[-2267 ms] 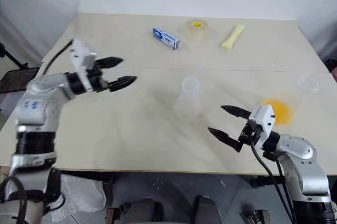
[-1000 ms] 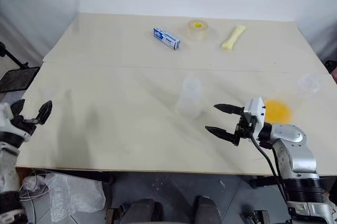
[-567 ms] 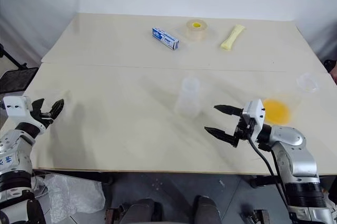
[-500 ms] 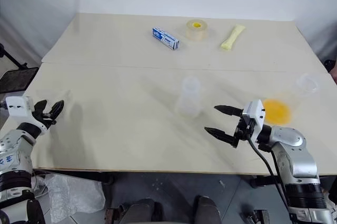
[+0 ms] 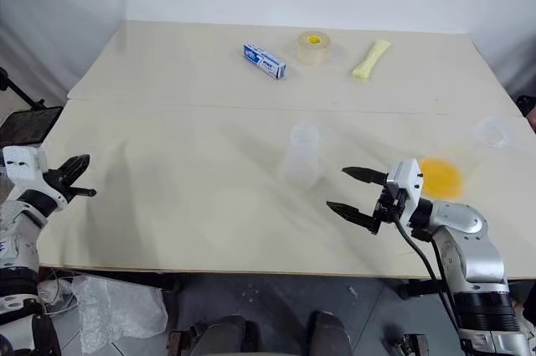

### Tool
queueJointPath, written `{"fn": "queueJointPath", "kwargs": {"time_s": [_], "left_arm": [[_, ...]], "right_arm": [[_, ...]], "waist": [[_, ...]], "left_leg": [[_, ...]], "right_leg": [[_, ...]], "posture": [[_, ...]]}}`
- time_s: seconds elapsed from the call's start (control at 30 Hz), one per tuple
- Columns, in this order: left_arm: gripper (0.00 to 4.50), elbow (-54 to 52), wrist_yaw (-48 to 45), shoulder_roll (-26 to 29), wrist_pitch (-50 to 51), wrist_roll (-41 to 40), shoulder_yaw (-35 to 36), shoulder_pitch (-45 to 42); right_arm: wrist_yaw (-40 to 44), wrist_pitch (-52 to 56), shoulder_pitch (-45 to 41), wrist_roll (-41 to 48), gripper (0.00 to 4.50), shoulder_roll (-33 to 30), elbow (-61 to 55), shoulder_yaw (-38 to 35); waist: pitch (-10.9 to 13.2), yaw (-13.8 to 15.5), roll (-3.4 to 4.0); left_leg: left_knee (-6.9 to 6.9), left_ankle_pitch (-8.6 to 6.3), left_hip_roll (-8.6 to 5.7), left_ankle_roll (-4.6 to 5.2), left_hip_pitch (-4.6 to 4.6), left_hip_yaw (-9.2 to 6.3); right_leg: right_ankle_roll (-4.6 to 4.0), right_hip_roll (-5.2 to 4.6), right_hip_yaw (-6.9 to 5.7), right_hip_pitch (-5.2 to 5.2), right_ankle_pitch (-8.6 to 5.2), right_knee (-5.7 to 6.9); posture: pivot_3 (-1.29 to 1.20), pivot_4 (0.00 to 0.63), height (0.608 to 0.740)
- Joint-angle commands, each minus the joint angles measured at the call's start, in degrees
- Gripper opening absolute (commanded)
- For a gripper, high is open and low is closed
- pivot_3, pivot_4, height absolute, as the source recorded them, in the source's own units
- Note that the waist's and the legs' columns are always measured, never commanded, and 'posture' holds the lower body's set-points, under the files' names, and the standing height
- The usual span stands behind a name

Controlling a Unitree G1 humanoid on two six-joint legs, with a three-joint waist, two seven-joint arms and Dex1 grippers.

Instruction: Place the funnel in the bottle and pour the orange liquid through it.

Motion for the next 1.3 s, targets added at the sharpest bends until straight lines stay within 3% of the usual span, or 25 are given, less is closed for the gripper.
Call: {"fn": "queueJointPath", "kwargs": {"time_s": [0.03,0.23,0.5,0.8,1.03,1.3], "left_arm": [[0.04,-9.7,-7.4,2.2,2.1,-4.2,-2.0,-2.7],[0.04,-14.7,-17.4,4.0,6.4,-5.0,-10.3,-12.9],[0.04,-10.7,-29.7,2.2,6.6,-1.9,-22.5,-29.8],[0.04,8.9,-46.3,-6.8,-7.1,4.7,-31.9,-49.3],[0.04,23.7,-49.3,-13.3,-16.6,10.7,-34.4,-58.4],[0.04,33.7,-48.6,-18.6,-25.0,17.6,-36.4,-64.6]], "right_arm": [[-0.3,-1.1,-0.1,0.4,4.5,-0.8,-1.1,-2.3],[-1.6,-0.9,-0.1,0.5,4.5,-1.0,-2.6,-3.5],[-2.9,-0.2,0.6,1.2,4.5,-1.2,-5.2,-4.6],[-7.8,5.9,5.3,4.4,4.5,-3.1,-16.3,-7.9],[-14.3,8.2,9.1,5.1,4.5,-1.1,-23.6,-8.5],[-18.9,8.3,13.4,4.8,4.5,0.2,-28.2,-9.6]], "waist": [[0.0,0.0,-0.02],[0.0,0.0,-0.02],[0.0,-0.1,-0.03],[0.1,0.2,-0.08],[0.1,0.1,-0.12],[0.2,0.3,-0.25]], "left_leg": [[0.0,0.0,0.0,0.0,0.0,0.0],[0.02,0.0,-0.13,0.0,-0.02,0.01],[0.01,0.0,-0.34,0.0,-0.04,0.13],[0.1,0.03,-0.41,0.06,-0.25,0.42],[0.14,0.06,-0.4,0.11,-0.7,0.48],[0.16,0.09,-0.52,0.17,-0.95,0.56]], "right_leg": [[0.0,0.0,0.01,0.0,0.0,0.0],[0.0,0.01,0.02,0.0,0.0,-0.01],[0.0,0.05,0.02,-0.01,0.0,-0.02],[0.04,0.06,-0.04,-0.03,0.02,-0.14],[0.05,0.06,-0.04,-0.55,0.02,-0.04],[0.08,-0.05,-0.03,-0.86,0.04,0.17]], "posture": [[0.0,0.15,0.74],[0.0,0.15,0.74],[0.0,0.15,0.74],[0.0,0.15,0.74],[0.0,0.15,0.74],[0.0,0.15,0.74]]}}
